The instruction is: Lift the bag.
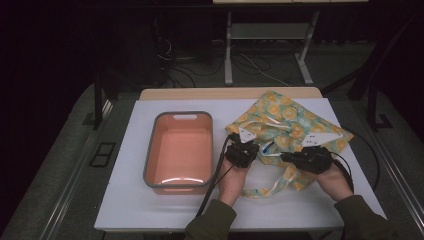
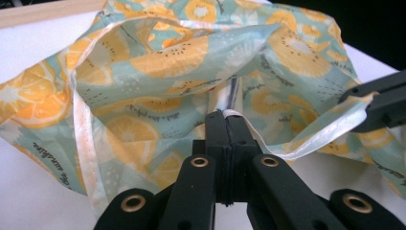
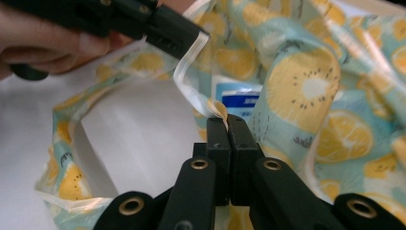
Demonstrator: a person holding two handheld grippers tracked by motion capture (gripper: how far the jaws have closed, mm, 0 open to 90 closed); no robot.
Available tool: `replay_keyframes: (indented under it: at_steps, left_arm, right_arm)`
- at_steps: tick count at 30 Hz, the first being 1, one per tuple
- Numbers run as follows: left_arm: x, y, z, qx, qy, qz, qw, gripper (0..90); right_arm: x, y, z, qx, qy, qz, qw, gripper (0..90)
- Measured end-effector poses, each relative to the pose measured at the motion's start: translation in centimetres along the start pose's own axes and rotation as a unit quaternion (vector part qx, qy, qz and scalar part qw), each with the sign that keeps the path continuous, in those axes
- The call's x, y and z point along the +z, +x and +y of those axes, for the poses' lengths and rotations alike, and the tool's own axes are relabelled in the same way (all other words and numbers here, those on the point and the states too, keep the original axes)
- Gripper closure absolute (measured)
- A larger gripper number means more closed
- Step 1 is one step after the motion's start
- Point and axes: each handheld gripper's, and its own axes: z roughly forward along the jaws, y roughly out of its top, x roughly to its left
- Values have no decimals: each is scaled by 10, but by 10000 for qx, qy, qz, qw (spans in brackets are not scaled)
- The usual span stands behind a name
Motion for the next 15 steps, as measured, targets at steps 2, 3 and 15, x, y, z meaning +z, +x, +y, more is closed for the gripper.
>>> replay_keyframes:
  at_steps: [2,3,15]
  left_arm:
    - [-3,2,3,-5,-54,22,10000,899]
    - [-4,2,5,-7,-76,41,10000,899]
    - [-26,9,31,56,-385,151,9991,899]
  right_arm:
    - [-1,-1,3,10,-82,-9,10000,891]
    - [-1,-2,5,-6,-117,-23,9999,891]
    - [-11,-12,25,83,-553,-108,9984,890]
